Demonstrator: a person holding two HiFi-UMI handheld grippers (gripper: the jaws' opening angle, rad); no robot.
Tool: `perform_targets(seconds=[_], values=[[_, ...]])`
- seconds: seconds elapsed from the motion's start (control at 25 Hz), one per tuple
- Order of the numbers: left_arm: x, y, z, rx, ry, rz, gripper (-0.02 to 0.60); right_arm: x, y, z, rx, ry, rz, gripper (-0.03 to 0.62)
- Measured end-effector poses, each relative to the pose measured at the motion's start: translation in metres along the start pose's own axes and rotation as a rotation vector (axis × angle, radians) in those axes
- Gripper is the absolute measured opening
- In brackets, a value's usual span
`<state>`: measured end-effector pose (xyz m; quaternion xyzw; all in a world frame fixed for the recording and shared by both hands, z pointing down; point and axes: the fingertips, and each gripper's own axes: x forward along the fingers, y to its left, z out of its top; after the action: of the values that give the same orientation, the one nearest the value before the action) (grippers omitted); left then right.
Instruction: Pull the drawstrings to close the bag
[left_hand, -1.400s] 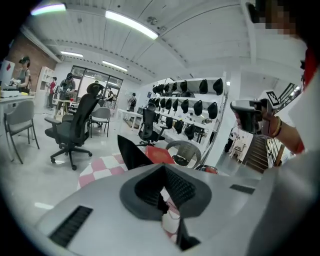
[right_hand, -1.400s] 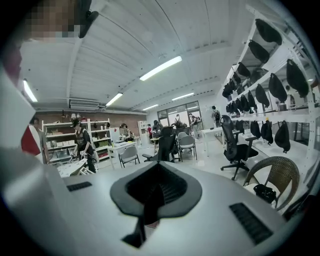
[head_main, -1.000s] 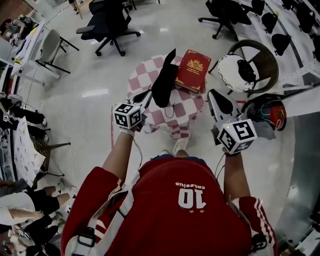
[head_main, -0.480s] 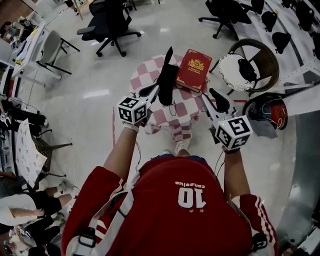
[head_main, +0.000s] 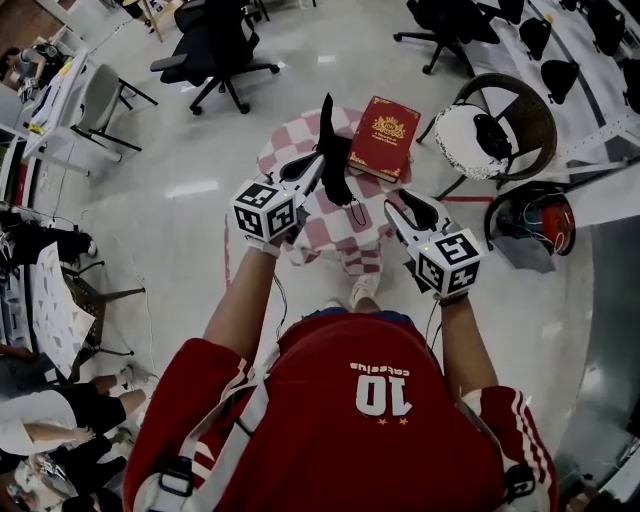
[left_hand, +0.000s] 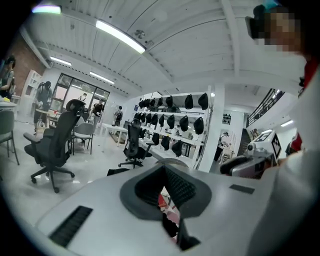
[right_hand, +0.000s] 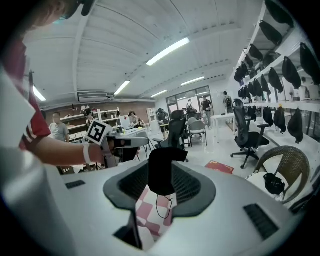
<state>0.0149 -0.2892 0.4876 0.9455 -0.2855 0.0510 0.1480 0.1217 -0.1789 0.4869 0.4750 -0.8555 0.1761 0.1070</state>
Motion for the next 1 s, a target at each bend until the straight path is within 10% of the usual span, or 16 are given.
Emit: perform_targets(seconds=[1.0], values=[[-0.007, -0.048, 0.069, 0.061, -0.104, -0.132, 0.009, 0.041, -0.036, -0.094, -0.189, 0.301, -0.082, 0.126]])
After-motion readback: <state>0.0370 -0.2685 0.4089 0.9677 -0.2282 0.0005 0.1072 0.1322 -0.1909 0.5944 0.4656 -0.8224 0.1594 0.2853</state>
